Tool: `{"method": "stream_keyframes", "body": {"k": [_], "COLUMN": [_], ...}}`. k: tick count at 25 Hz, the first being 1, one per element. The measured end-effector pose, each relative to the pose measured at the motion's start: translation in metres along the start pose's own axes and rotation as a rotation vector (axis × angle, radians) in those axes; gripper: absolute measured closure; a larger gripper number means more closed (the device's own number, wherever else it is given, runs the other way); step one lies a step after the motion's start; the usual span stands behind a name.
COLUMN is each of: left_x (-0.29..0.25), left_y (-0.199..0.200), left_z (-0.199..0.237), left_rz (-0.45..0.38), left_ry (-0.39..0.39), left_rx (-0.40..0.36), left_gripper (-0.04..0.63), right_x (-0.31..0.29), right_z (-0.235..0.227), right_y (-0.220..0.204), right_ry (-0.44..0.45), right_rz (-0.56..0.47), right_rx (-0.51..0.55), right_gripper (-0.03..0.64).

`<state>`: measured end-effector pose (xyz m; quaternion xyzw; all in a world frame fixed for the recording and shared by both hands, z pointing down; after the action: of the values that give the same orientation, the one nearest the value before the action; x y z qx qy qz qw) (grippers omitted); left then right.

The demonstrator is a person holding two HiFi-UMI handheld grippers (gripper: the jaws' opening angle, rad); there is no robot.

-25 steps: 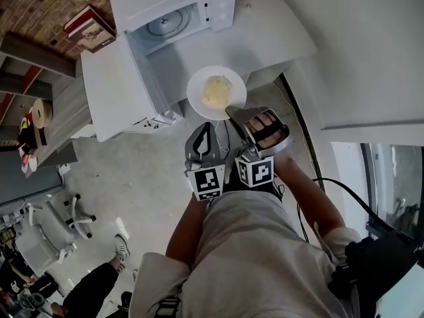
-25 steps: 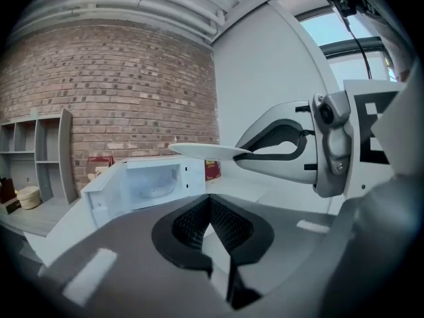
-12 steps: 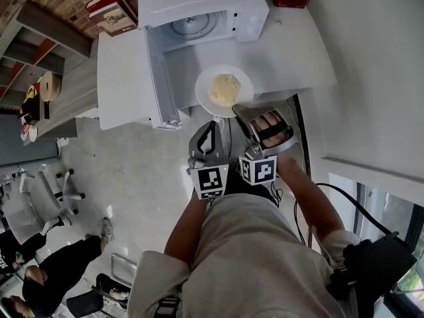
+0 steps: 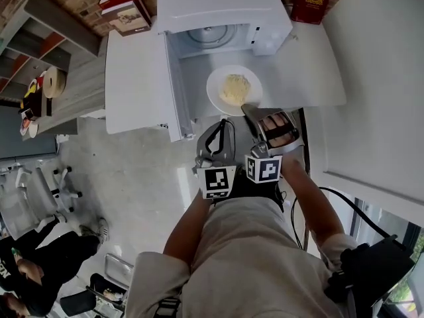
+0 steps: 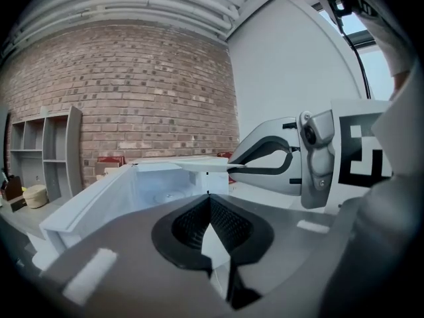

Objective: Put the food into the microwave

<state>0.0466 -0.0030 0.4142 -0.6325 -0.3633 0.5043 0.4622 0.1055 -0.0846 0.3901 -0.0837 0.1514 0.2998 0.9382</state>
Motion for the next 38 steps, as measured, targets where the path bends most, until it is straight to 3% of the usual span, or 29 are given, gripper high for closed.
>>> {"method": "stream_keyframes", "body": {"k": [6,21,38], "left_x": [-0.019,-0.102,-0.159], "left_y": [-0.005,-0.009,-0.031], "left_z": [0.006,0.010,0.053], "left_rz": [0.006,0.042,0.108], "left_ry": [0.027,0.183,0.304], "left_rx": [0.028,0.094,0.157], "left_gripper": [0.588,0.588,0.588], "right_x": [-0.033,-0.128,-0.226], "right_z": [0.002,0.004,0.009], "right_y": [-0.011,-0.054,-0.057], "right_ry": [0.015,0.067,0.128], "right_rz": [-0.012,-0.132,-0.167], "right_rx": [0.005,0.054,0.068], "right_gripper": [0.597,0.597,0.597]}}
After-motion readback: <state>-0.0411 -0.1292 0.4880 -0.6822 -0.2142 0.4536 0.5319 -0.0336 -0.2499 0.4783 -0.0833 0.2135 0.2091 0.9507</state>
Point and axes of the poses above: the fingertips, and each gripper's own axes: x backward along the fingers, z to its left, y out of its top, the point moved 8 cm from there along x, backward along the fingers, and after that the axes turned 5 degrees about z, right-handed, at the moved point
